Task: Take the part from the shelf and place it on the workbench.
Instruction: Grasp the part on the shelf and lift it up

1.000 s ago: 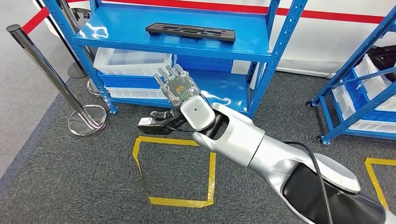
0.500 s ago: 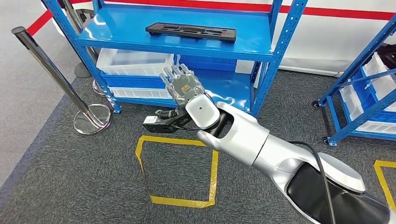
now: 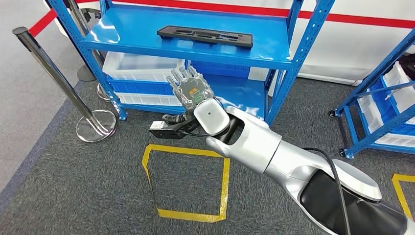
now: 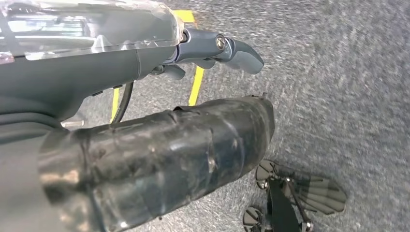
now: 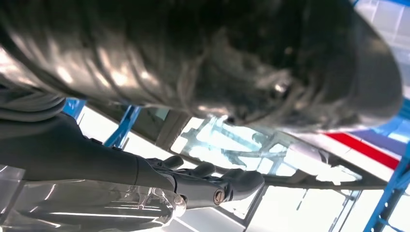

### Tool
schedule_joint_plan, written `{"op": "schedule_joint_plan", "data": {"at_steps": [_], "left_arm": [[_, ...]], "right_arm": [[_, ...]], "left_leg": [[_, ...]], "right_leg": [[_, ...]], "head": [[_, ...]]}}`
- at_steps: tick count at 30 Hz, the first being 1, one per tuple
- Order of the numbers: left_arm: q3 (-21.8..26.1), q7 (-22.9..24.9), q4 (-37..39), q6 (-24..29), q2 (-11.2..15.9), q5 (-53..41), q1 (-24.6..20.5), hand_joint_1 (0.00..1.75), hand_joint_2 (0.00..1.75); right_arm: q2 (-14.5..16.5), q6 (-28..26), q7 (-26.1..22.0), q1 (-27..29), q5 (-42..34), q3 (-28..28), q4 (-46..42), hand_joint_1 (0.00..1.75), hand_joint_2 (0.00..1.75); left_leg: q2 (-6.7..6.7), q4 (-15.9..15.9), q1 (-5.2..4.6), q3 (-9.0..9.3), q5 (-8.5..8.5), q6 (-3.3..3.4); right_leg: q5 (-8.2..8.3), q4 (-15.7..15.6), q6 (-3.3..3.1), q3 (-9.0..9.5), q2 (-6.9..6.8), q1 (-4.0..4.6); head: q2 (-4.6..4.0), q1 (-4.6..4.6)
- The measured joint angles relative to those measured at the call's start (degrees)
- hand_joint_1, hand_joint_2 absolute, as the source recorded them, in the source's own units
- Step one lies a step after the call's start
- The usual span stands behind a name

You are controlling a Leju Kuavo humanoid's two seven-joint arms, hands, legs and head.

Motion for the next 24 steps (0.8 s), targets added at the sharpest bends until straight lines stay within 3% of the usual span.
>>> {"op": "schedule_joint_plan", "data": {"at_steps": [1, 4, 5, 6, 8, 10, 12, 15, 17, 19, 20, 21, 22, 24], "left_arm": [[0.0, 0.0, 0.0, 0.0, 0.0, 0.0, 0.0, 0.00, 0.00], [0.0, 0.0, 0.0, 0.1, 0.0, -0.1, 0.0, 0.00, 0.00], [0.0, 0.0, 0.0, 0.0, 0.0, -0.1, 0.0, 0.00, 0.00], [0.0, 0.0, 0.0, 0.0, 0.0, -0.1, 0.1, 0.00, 0.00], [0.0, 0.0, 0.0, -0.1, 0.0, -0.1, 0.2, 0.00, 0.00], [0.0, -0.1, 0.0, -0.1, 0.0, 0.0, 0.1, 0.00, 0.00], [0.0, 0.0, 0.0, -0.1, 0.0, 0.0, 0.0, 0.00, 0.00], [-0.2, 0.0, 0.0, -0.2, 0.0, -0.3, 0.0, 0.00, 0.00], [-0.4, 0.0, 0.0, -0.2, 0.0, -0.5, 0.0, 0.00, 0.00], [-0.6, -0.1, 0.0, -0.1, 0.0, -0.5, -0.1, 0.00, 0.00], [-0.7, -0.1, 0.0, -0.1, 0.0, -0.5, 0.0, 0.00, 0.00], [-0.7, -0.1, 0.0, 0.0, 0.0, -0.5, 0.1, 0.00, 0.00], [-0.8, -0.2, 0.0, 0.0, 0.0, -0.5, 0.2, 0.00, 0.00], [-0.8, -0.5, 0.0, 0.0, 0.0, -0.5, 0.3, 0.00, 0.00]], "right_arm": [[0.0, 0.0, 0.0, -0.1, 0.0, 0.0, -0.1, 0.00, 0.00], [-0.3, 0.1, 0.1, 0.1, 0.0, 0.0, -0.1, 0.00, 0.00], [-0.4, 0.1, 0.1, 0.3, 0.0, 0.0, -0.1, 0.00, 0.00], [-0.5, 0.2, 0.1, 0.4, 0.0, 0.0, -0.1, 0.00, 0.00], [-0.7, 0.4, 0.4, 0.4, -0.1, 0.0, -0.1, 0.00, 0.00], [-1.1, 0.7, 0.7, 0.2, -0.5, 0.0, -0.3, 0.00, 0.00], [-1.5, 0.9, 1.0, 0.0, -1.2, 0.0, -0.7, 0.00, 0.00], [-2.4, 0.8, 2.0, -0.3, -2.4, 0.0, -1.4, 0.00, 0.00], [-3.1, 0.7, 2.8, -0.6, -3.1, 0.0, -2.0, 0.00, 0.00], [-3.8, 0.8, 3.4, -0.7, -3.6, 0.0, -2.6, 0.00, 0.00], [-4.1, 0.8, 3.7, -0.6, -3.8, 0.0, -2.9, 0.00, 0.00], [-4.5, 0.8, 4.0, -0.6, -4.0, 0.0, -3.1, 0.00, 0.00], [-4.8, 0.8, 4.3, -0.6, -4.1, 0.0, -3.5, 0.00, 0.00], [-5.4, 0.8, 5.1, -0.8, -4.3, -0.1, -4.3, 0.00, 0.00]], "left_leg": [[0.01, -0.2, 0.07, 0.40, -0.12, 0.22], [-0.09, -0.1, 0.06, 1.08, -0.82, 0.71], [-0.18, -0.1, 0.06, 1.42, -1.14, 0.72], [-0.28, -0.1, 0.07, 1.88, -1.51, 0.66], [-0.40, -0.1, 0.08, 3.00, -2.40, 0.37], [-0.47, 0.0, 0.05, 3.55, -3.09, -0.19], [-0.52, 0.2, 0.00, 3.62, -3.38, -0.86], [-0.33, 2.0, 0.08, 3.11, -4.41, -1.64], [-0.15, 7.7, 0.20, 0.18, -6.73, -2.08], [-0.14, 14.5, 0.28, -4.14, -9.16, -2.41], [-0.13, 16.1, 0.30, -5.58, -9.26, -2.49], [-0.13, 15.6, 0.29, -6.03, -8.20, -2.48], [-0.12, 13.0, 0.29, -5.38, -6.08, -2.37], [-0.09, 5.3, 0.12, -2.67, -1.66, -1.94]], "right_leg": [[-1.17, 2.5, 0.26, -1.32, 0.01, -0.06], [-4.41, 12.6, 0.80, -7.68, 0.02, -0.38], [-4.00, 13.7, 0.85, -9.01, 0.01, -0.46], [-2.36, 12.5, 0.82, -9.23, 0.00, -0.53], [3.02, 5.4, 0.49, -7.04, 0.02, -0.53], [5.71, -0.7, -0.14, -4.89, 0.10, -0.20], [5.51, -2.2, -0.86, -4.37, 0.20, 0.10], [5.59, -3.0, -1.76, -3.20, 0.25, -0.28], [5.37, -3.3, -2.17, -2.60, 0.27, -0.42], [5.02, -3.2, -2.39, -2.34, 0.29, -0.35], [4.82, -3.2, -2.42, -2.20, 0.32, -0.31], [4.60, -3.0, -2.39, -2.04, 0.40, -0.30], [4.36, -2.9, -2.34, -1.83, 0.48, -0.29], [3.90, -2.6, -2.09, -1.48, 0.60, -0.26]], "head": [[0.00, 0.07], [-0.01, 0.22], [-0.01, 0.24], [-0.01, 0.23], [-0.01, 0.23], [0.00, 0.13], [0.01, 0.03], [0.00, -0.07], [-0.01, -0.22], [-0.01, -0.28], [-0.01, -0.27], [-0.01, -0.28], [-0.01, -0.27], [-0.01, -0.27]]}}
